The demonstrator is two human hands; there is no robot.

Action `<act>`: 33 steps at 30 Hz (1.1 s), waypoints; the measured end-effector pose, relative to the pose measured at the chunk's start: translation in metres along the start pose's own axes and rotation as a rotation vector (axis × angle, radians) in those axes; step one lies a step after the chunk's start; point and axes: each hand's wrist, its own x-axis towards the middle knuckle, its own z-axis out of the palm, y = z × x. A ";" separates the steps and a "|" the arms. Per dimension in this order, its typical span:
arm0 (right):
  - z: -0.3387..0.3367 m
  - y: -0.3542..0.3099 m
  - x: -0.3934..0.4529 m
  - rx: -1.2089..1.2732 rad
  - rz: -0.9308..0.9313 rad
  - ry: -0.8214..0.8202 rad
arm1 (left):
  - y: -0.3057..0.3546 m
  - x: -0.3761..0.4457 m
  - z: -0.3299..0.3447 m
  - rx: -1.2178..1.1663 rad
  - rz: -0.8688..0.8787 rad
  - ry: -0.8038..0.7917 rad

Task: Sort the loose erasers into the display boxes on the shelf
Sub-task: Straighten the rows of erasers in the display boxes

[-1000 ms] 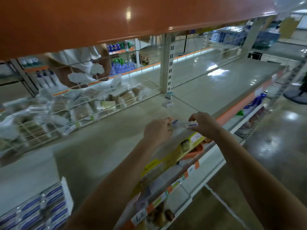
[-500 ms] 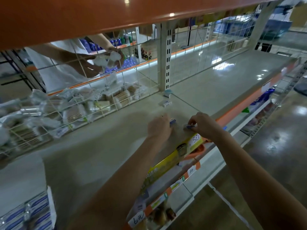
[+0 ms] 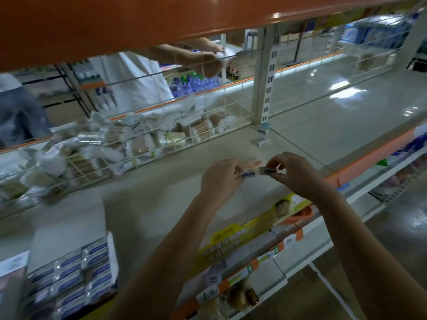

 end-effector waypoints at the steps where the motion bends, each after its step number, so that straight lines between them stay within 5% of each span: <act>1: 0.002 -0.012 0.001 0.013 -0.031 0.007 | -0.008 -0.008 -0.009 0.000 -0.011 0.026; 21: 0.073 -0.256 -0.029 0.224 -0.553 -0.125 | -0.154 -0.238 -0.168 0.056 -0.343 0.282; 33: 0.124 -0.294 -0.066 0.038 -0.625 -0.257 | -0.185 -0.295 -0.174 0.030 -0.417 0.228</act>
